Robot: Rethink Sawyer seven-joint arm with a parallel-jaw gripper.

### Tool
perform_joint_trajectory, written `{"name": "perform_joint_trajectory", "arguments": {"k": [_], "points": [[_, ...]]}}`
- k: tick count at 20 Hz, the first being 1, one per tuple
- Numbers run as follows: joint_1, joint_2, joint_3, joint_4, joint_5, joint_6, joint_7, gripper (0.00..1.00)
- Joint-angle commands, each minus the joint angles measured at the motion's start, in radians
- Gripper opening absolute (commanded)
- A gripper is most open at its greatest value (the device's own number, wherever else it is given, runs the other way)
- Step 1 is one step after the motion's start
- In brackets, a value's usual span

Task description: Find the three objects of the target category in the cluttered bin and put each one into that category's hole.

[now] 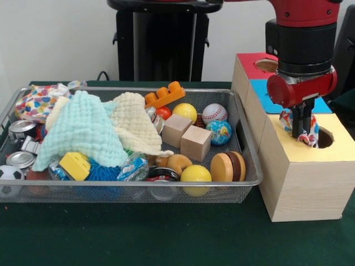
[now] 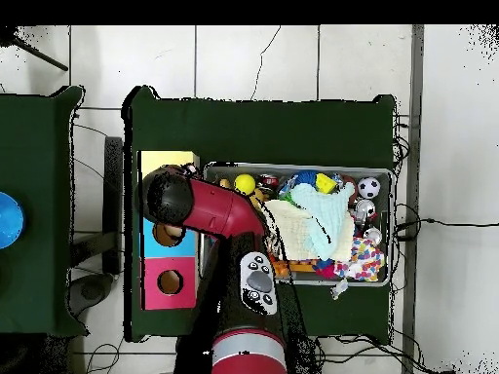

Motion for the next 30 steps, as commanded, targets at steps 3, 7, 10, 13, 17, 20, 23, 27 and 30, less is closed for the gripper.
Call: {"name": "perform_joint_trajectory", "arguments": {"k": [3, 7, 10, 13, 17, 20, 23, 27, 30], "points": [[-0.040, 0.064, 0.091, 0.091, -0.068, -0.036, 0.159, 0.00], [-0.049, 0.073, 0.103, 0.092, -0.066, -0.052, 0.172, 0.00], [-0.030, 0.097, 0.099, 0.086, -0.054, -0.077, 0.207, 0.00], [-0.019, 0.098, 0.126, 0.106, -0.009, -0.120, 0.270, 0.00], [0.023, 0.108, 0.115, 0.105, 0.039, -0.148, 0.349, 0.00], [0.054, 0.127, 0.088, 0.084, 0.048, -0.130, 0.355, 0.00], [0.067, 0.137, 0.080, 0.077, 0.052, -0.123, 0.343, 0.00], [0.079, 0.124, 0.082, 0.087, 0.076, -0.103, 0.349, 0.00], [0.097, 0.117, 0.064, 0.087, 0.090, -0.078, 0.355, 0.00]]}}
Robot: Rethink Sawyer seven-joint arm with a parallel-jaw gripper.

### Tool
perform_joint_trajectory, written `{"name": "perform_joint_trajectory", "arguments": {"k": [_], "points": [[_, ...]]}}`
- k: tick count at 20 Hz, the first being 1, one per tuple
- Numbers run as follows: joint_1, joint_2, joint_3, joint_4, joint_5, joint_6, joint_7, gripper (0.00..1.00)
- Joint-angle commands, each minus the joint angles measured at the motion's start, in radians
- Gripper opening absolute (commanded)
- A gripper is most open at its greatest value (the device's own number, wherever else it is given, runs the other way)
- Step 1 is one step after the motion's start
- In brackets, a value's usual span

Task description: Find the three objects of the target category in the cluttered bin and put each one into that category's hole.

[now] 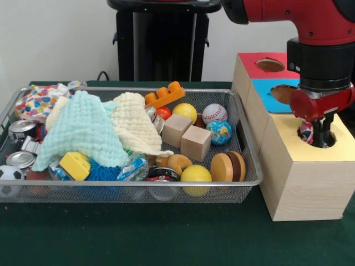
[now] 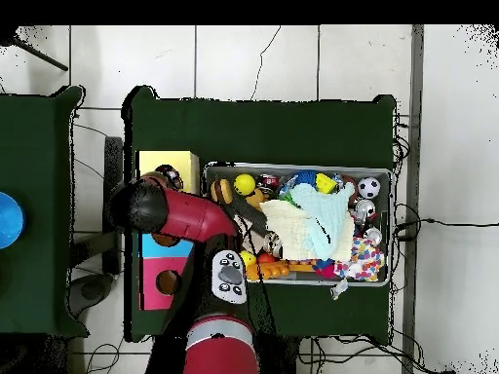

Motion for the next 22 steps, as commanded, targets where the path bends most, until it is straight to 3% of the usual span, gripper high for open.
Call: {"name": "perform_joint_trajectory", "arguments": {"k": [1, 9, 11, 12, 15, 18, 22], "points": [[0.037, 0.065, 0.034, 0.073, 0.053, 0.048, 0.344, 0.00], [-0.006, 0.086, 0.063, 0.093, 0.006, -0.024, 0.274, 0.00], [-0.072, 0.070, 0.153, 0.144, -0.017, -0.121, 0.270, 0.00], [-0.094, 0.067, 0.180, 0.157, -0.034, -0.148, 0.264, 1.00], [-0.110, 0.061, 0.190, 0.165, -0.049, -0.159, 0.254, 1.00], [-0.093, 0.054, 0.154, 0.158, -0.050, -0.083, 0.223, 1.00], [-0.083, 0.059, 0.133, 0.139, -0.044, -0.056, 0.228, 1.00]]}}
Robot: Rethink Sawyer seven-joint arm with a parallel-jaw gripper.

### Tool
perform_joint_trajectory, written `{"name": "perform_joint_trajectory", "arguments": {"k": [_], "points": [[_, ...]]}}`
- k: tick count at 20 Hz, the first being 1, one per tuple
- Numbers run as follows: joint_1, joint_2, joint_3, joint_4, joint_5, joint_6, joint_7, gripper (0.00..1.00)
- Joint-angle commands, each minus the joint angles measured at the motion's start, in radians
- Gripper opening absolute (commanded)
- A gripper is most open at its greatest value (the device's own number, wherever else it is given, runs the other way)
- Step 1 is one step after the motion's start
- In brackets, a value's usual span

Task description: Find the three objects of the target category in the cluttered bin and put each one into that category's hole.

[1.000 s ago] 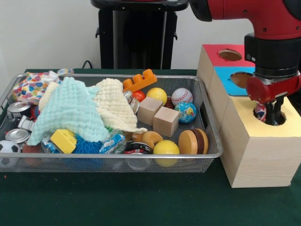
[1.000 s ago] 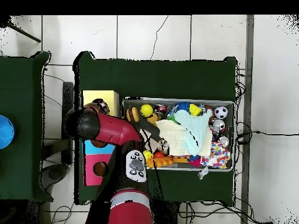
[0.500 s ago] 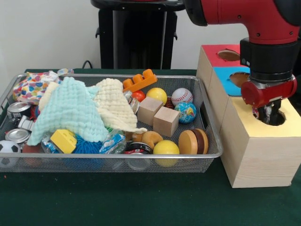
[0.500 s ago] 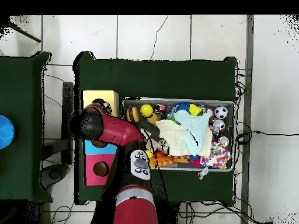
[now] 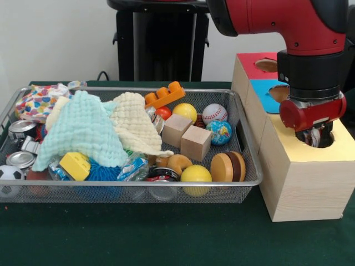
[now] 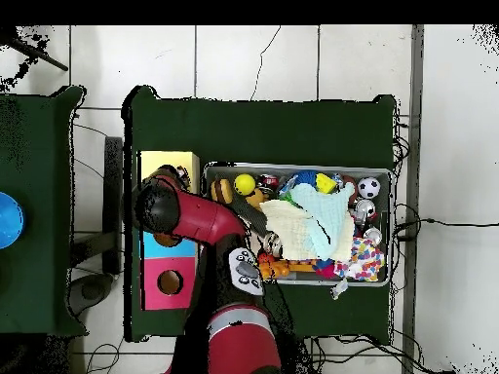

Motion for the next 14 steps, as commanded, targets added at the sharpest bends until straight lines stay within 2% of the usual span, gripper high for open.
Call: {"name": "perform_joint_trajectory", "arguments": {"k": [1, 5, 8, 11, 14], "points": [[-0.009, 0.048, 0.057, 0.093, -0.038, 0.071, 0.215, 1.00], [-0.011, 0.037, 0.045, 0.085, -0.029, 0.120, 0.211, 1.00], [-0.025, -0.031, 0.045, 0.117, -0.017, 0.194, 0.216, 1.00], [-0.005, -0.102, -0.002, 0.112, -0.016, 0.331, 0.229, 1.00], [0.012, -0.118, -0.033, 0.088, -0.016, 0.398, 0.252, 1.00]]}}
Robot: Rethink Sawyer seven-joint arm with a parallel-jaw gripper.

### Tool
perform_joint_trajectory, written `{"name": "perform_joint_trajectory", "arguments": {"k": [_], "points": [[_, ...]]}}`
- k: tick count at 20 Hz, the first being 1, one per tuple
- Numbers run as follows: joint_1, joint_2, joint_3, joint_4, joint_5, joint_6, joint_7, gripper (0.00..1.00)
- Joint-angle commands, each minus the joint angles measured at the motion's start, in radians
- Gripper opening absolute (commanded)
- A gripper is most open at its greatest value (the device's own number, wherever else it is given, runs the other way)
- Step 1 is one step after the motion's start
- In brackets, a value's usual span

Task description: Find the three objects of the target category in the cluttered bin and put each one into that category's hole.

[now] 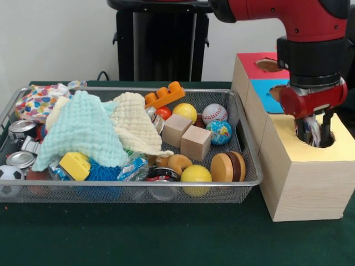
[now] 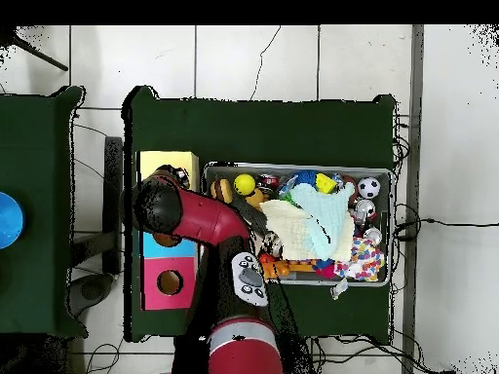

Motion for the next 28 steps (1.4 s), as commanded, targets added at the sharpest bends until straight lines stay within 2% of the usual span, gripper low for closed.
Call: {"name": "perform_joint_trajectory", "arguments": {"k": [1, 17, 20, 21, 28], "points": [[0.016, -0.053, -0.014, 0.069, -0.016, 0.286, 0.253, 1.00], [0.029, -0.015, -0.011, 0.071, -0.012, 0.212, 0.254, 1.00], [-0.015, -0.028, 0.053, 0.121, 0.017, 0.120, 0.257, 1.00], [-0.038, -0.034, 0.085, 0.140, 0.016, 0.066, 0.253, 0.00], [-0.027, -0.039, 0.037, 0.137, -0.021, 0.123, 0.224, 0.00]]}}
